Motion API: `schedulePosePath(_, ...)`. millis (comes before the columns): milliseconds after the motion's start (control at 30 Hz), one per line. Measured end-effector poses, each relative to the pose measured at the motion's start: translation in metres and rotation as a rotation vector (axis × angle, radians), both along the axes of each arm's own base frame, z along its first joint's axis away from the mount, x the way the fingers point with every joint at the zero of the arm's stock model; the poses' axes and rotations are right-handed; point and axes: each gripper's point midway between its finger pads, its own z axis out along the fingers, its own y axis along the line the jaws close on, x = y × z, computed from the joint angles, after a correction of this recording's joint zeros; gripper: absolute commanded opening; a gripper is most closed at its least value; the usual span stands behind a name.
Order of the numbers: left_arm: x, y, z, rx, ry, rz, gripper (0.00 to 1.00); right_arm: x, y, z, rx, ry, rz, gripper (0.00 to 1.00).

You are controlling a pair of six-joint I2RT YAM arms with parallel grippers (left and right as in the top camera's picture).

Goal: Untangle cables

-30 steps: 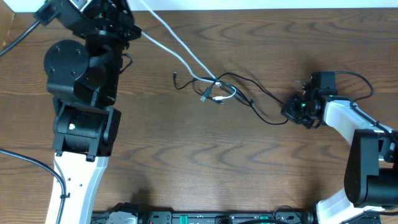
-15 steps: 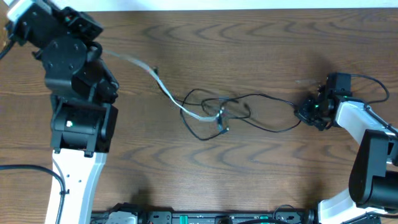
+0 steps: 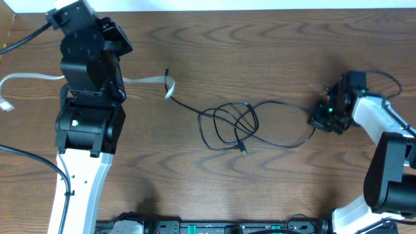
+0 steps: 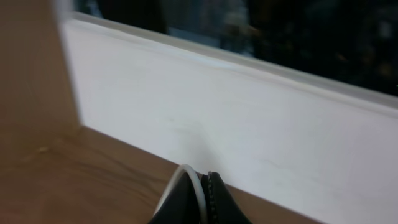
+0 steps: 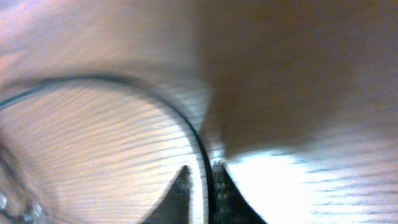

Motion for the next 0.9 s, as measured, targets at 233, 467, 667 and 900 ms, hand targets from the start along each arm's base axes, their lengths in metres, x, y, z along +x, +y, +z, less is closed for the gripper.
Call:
schedulePosePath(233, 0.005, -0.044, -0.005, -0.062, 0.015, -0.252, 0.07, 0.057, 0.064, 0.076, 0.073, -0.248, 0.308, 0.57)
schedulePosePath(467, 0.000, -0.081, -0.008, -0.178, 0.032, -0.452, 0.07, 0.063, 0.115, 0.109, 0.095, -0.351, 0.526, 0.99)
schedulePosePath(667, -0.003, -0.098, 0.003, -0.244, -0.004, -0.528, 0.07, 0.084, 0.116, 0.164, 0.055, -0.478, 0.606, 0.99)
schedulePosePath(900, -0.001, -0.101, 0.031, -0.366, -0.110, -0.541, 0.07, 0.091, 0.124, 0.196, 0.050, -0.569, 0.682, 0.99)
